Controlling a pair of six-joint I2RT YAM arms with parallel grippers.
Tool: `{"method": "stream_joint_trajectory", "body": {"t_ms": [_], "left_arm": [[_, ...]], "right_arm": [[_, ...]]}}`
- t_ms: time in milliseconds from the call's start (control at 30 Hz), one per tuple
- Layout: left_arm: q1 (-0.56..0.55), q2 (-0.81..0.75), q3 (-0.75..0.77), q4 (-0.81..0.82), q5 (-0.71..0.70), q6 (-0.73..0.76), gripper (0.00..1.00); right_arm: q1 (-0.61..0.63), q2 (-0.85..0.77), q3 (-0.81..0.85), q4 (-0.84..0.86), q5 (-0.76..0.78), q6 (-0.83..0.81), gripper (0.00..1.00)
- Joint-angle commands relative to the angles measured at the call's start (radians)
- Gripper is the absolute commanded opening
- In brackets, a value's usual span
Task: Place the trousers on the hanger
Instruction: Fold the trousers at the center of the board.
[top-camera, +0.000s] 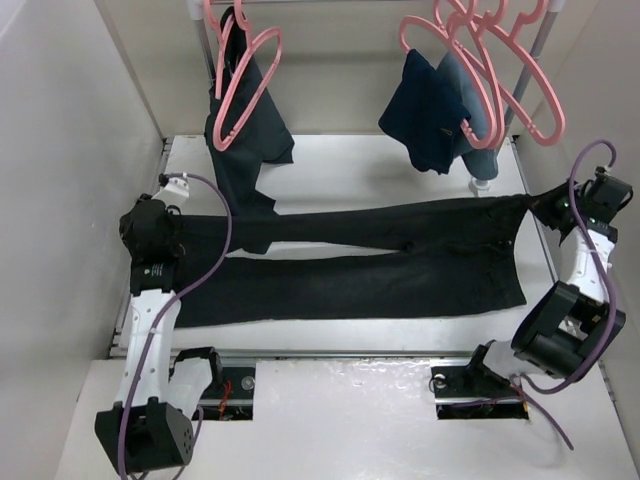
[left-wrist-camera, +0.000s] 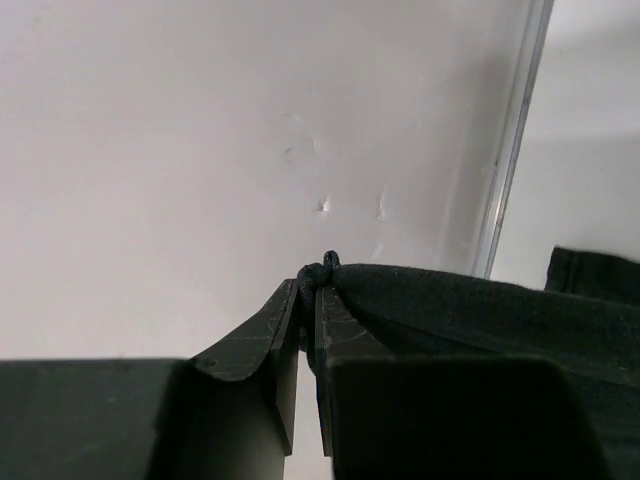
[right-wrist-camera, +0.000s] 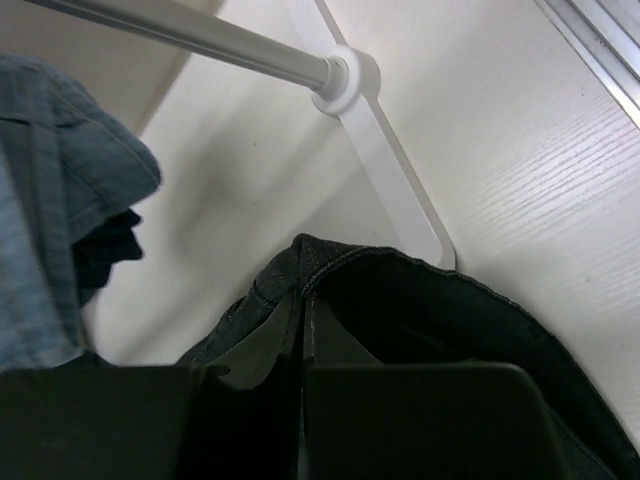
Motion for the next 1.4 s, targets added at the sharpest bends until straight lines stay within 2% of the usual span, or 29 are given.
{"method": "stream_joint_trajectory", "body": {"t_ms": [0,133,267,467,633,733,833,933,1067,1100,1267,1333,1367], "left_arm": [[0.037,0.022,0.056,0.158,-0.094,-0.046,0.00],[0.037,0.022,-0.003,0.093,-0.019,-0.074,0.00],[0.037,-0.028,-0.113,0.007,-0.028,-0.074,0.00],[0.037,-0.065,-0.250,-0.203,-0.003,-0.016,0.00],[0.037,-0.074,-0.265,-0.155,-0.026,0.043,0.00],[0.037,-0.074,-0.236,-0.080,-0.037,0.133,0.00],[0.037,-0.054,-0.181,0.035,-0.058,0.243,0.00],[0.037,-0.033,-0.100,0.079,-0.078,0.270,0.00],[0.037,-0.042,-0.053,-0.103,-0.057,0.270,0.00],[0.037,-0.042,-0.067,-0.221,-0.057,0.300,0.00],[0.028,-0.053,-0.271,-0.403,-0.215,0.348,0.00],[0.017,-0.053,-0.329,-0.461,-0.251,0.328,0.00],[0.017,-0.053,-0.346,-0.461,-0.261,0.328,0.00]], "right_arm": [[-0.062,-0.094,-0.012,0.150,0.018,0.050,0.00],[-0.062,-0.107,-0.099,0.207,-0.017,0.082,0.00],[-0.062,-0.120,-0.226,0.207,-0.040,0.157,0.00],[-0.072,-0.282,-0.414,0.219,0.026,0.312,0.00],[-0.081,-0.400,-0.486,0.219,0.097,0.438,0.00],[-0.081,-0.350,-0.445,0.230,0.086,0.429,0.00],[-0.081,-0.270,-0.357,0.251,-0.021,0.409,0.00],[-0.093,-0.285,-0.341,0.251,-0.055,0.397,0.00],[-0.148,-0.351,-0.475,0.251,-0.080,0.461,0.00],[-0.162,-0.362,-0.501,0.251,-0.116,0.473,0.00],[-0.245,-0.396,-0.682,0.251,-0.212,0.576,0.00],[-0.254,-0.457,-0.714,0.251,-0.222,0.614,0.10],[-0.254,-0.478,-0.723,0.239,-0.222,0.614,0.20]]}}
